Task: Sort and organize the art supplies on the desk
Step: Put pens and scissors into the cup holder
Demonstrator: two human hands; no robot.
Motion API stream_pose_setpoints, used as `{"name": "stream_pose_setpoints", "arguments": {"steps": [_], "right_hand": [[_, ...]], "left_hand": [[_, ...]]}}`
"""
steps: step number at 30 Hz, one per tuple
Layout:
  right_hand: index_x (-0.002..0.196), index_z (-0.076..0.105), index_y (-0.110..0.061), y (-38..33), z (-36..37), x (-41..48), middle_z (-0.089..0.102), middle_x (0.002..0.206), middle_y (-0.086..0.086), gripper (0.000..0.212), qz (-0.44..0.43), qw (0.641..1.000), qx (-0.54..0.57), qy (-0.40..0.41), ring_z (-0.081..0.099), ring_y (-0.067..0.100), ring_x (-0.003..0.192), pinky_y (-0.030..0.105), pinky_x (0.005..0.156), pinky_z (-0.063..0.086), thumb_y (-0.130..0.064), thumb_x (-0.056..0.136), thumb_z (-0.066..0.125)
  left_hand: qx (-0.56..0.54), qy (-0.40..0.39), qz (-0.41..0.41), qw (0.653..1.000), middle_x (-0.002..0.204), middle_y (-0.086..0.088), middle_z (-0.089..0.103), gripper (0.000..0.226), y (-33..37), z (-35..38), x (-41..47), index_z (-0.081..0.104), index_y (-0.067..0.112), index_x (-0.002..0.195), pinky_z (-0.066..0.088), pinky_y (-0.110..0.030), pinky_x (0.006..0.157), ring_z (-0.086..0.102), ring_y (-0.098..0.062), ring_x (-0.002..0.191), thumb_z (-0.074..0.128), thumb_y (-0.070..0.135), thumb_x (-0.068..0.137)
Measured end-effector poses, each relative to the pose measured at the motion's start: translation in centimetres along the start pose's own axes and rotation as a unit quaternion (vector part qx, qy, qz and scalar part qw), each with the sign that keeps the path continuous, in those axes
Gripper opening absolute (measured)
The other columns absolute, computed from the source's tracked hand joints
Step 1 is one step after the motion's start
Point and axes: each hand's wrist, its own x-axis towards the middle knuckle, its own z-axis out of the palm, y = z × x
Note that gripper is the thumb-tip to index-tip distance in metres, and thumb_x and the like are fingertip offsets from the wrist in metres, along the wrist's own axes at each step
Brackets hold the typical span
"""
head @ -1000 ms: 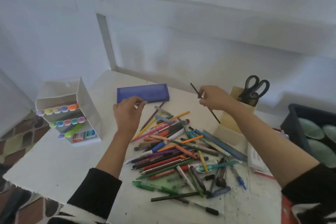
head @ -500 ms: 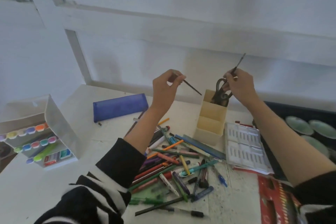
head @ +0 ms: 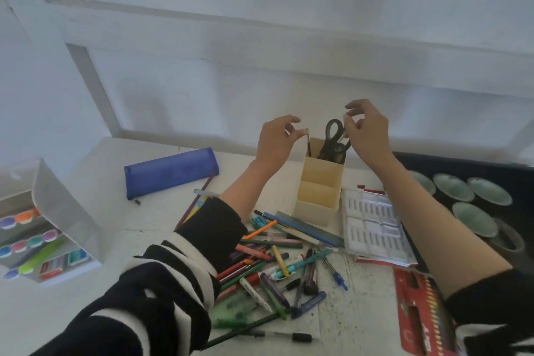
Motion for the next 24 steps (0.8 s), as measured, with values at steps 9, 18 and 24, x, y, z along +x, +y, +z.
{"name": "stream_pose_setpoints", "arguments": {"steps": [9, 18, 24], "right_hand": [[0.1, 0.062, -0.007, -0.1, 0.1, -7.2, 0.058, 0.091, -0.004, 0.015, -0.026, 0.998, 0.013, 0.059, 0.054, 0.008, 0.066, 0.007, 0.063, 0.044, 0.0, 0.09, 0.053], [0.092, 0.064, -0.009, 5.0, 1.8, -21.7, 0.059, 0.086, -0.005, 0.023, 0.028, 0.999, -0.014, -0.036, 0.059, 0.008, 0.078, 0.008, 0.069, 0.044, 0.011, 0.083, 0.057], [0.109, 0.064, -0.002, 6.4, 3.0, -26.7, 0.061, 0.111, 0.008, 0.031, -0.055, 0.993, -0.071, -0.078, 0.05, 0.015, 0.107, 0.028, 0.098, 0.039, 0.01, 0.08, 0.06]], "left_hand": [[0.05, -0.027, -0.029, 0.998, 0.082, -0.001, 0.067, 0.01, -3.7, -4.2, -5.2, 0.071, 0.012, 0.091, 0.041, -0.011, 0.059, 0.055, -0.01, 0.065, 0.066, 0.021, 0.088], [0.145, -0.029, -0.074, 0.986, 0.093, -0.003, 0.066, 0.015, -7.7, -10.9, -17.9, 0.073, 0.011, 0.092, 0.048, -0.022, 0.075, 0.057, -0.006, 0.078, 0.065, 0.0, 0.085], [0.316, 0.045, -0.098, 0.943, 0.104, -0.007, 0.065, 0.022, -10.2, -13.8, -26.1, 0.07, 0.018, 0.104, 0.042, -0.045, 0.075, 0.055, -0.03, 0.094, 0.067, 0.006, 0.085]]}}
